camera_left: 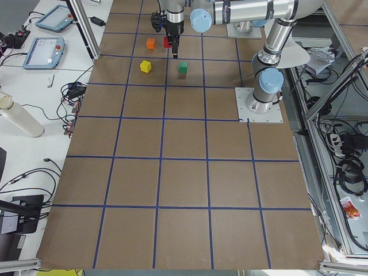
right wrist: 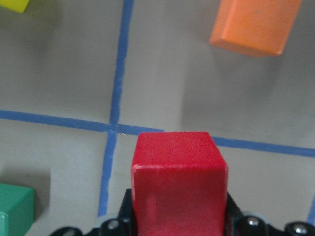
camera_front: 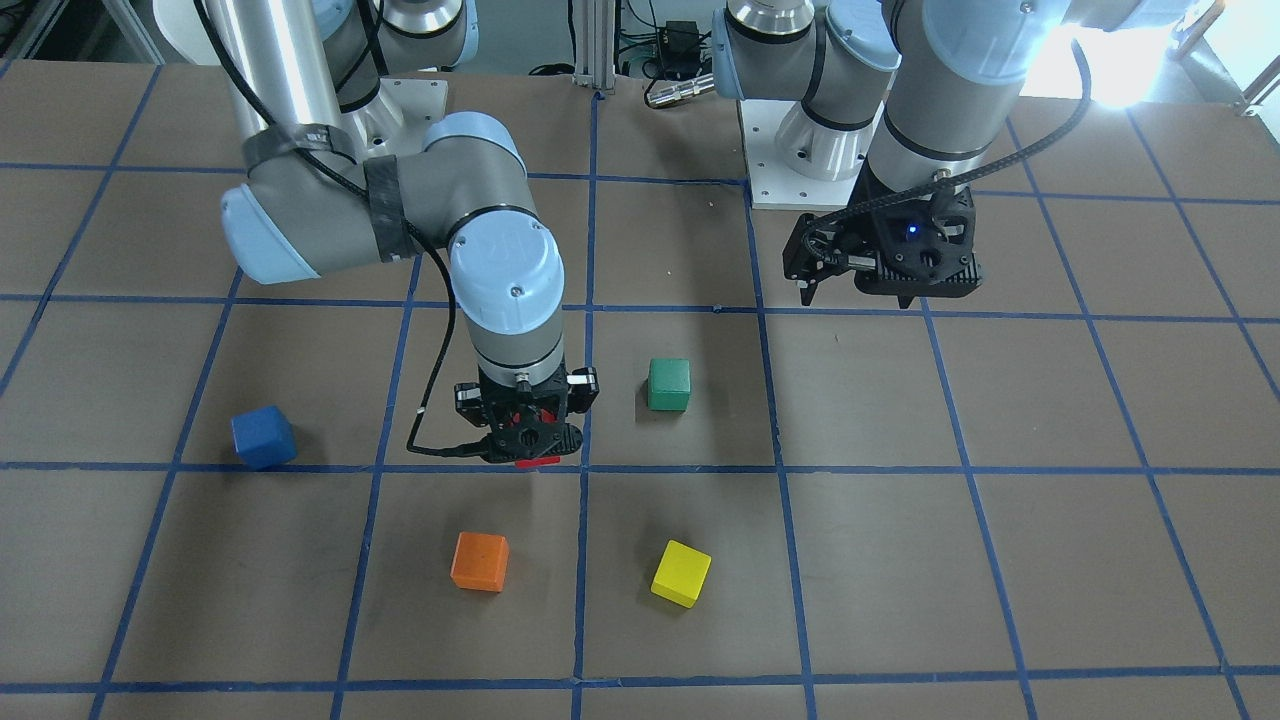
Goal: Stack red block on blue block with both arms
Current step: 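Carry the red cube with the right gripper over the blue cube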
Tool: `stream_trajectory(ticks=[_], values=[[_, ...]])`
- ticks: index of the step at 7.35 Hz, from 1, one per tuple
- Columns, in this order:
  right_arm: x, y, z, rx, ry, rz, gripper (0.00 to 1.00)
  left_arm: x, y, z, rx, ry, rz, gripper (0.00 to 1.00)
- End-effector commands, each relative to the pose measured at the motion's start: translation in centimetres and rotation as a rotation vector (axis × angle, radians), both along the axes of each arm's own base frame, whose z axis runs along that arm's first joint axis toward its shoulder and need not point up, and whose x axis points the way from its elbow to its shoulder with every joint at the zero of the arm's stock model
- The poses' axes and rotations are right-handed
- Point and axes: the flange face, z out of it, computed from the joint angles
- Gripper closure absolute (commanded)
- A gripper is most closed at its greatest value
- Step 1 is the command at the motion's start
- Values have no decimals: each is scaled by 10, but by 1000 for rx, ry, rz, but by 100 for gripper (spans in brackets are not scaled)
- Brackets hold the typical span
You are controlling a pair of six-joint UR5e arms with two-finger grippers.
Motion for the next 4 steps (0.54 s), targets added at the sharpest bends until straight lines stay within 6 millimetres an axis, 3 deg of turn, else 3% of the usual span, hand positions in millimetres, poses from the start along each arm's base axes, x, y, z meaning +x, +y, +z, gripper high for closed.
stream_trajectory(ticks=[1,4], values=[[-85,0,50,41,41,-110,100,0,1,2,-5,-2,0,0],[-160,13,35,95,42,-39,100,1,-2,-1,0,-2,-2,0]])
